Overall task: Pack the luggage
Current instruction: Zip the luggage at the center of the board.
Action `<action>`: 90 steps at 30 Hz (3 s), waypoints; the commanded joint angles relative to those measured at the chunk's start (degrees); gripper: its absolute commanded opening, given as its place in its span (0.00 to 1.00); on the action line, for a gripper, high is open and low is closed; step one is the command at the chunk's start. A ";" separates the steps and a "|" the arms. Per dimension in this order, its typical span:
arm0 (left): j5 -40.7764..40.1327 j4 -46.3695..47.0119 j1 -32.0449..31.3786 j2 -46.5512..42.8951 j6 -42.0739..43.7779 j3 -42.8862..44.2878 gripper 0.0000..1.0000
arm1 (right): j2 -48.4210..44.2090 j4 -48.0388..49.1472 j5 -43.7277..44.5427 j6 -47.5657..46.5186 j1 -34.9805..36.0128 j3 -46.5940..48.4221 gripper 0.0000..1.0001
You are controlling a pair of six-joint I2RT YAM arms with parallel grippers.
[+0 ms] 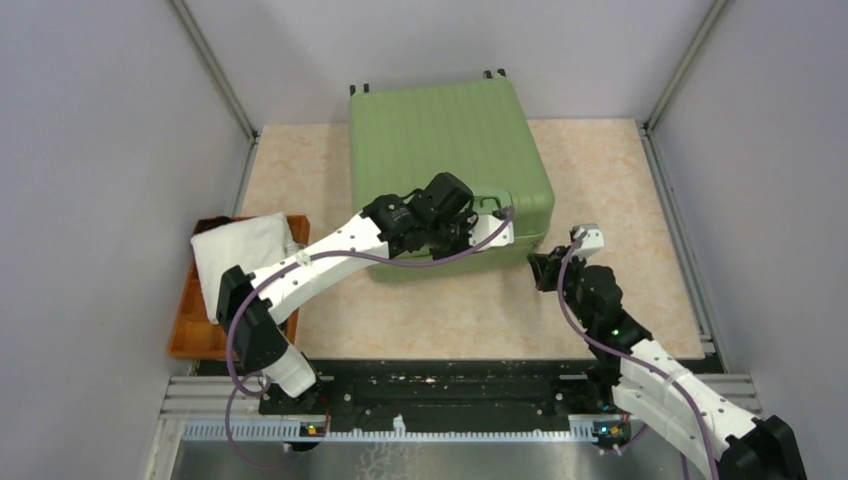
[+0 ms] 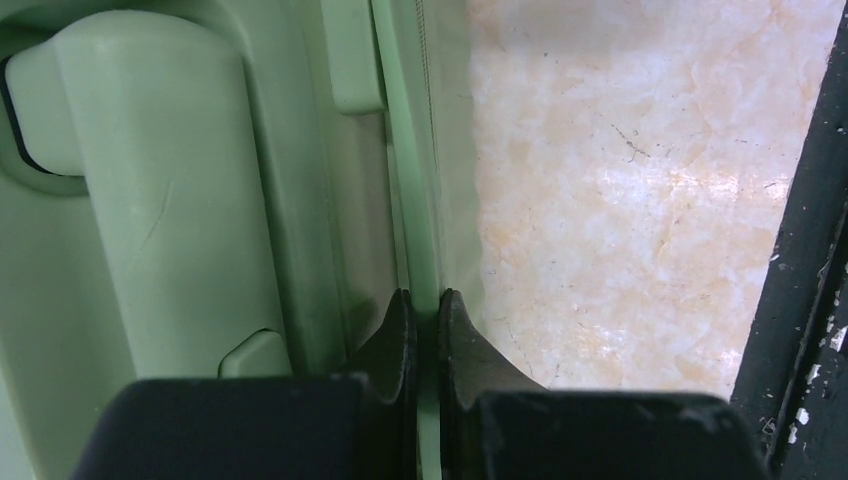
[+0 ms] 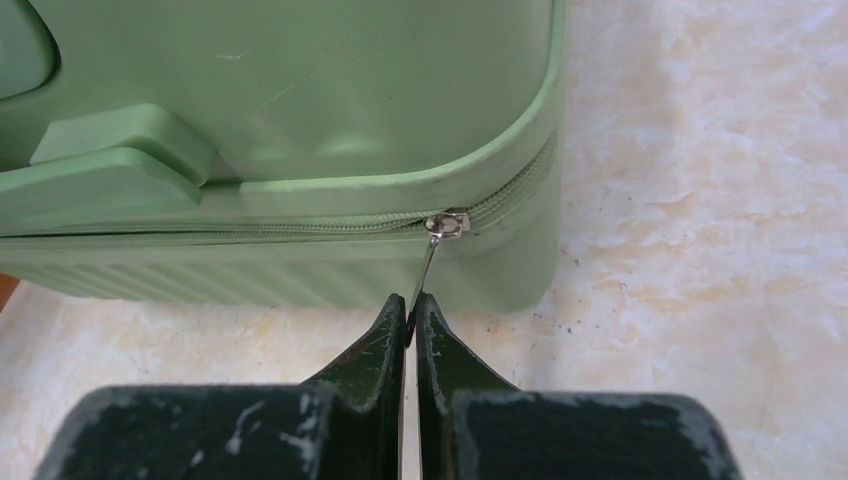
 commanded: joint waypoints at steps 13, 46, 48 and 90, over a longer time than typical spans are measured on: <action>6.41 26.93 -2.22 -3.91 6.43 3.32 0.00 | 8.66 18.06 -3.98 -1.83 14.51 1.21 0.00; -0.60 1.89 -2.22 -9.54 11.06 0.28 0.75 | -11.36 -15.10 0.88 8.15 2.67 0.09 0.56; -2.10 2.36 -2.22 -8.55 10.48 0.71 0.72 | -12.16 -15.98 0.87 8.40 2.62 0.18 0.56; 6.78 -15.67 5.16 7.74 3.65 34.76 0.00 | 13.67 21.51 -24.82 7.09 -14.24 -0.69 0.49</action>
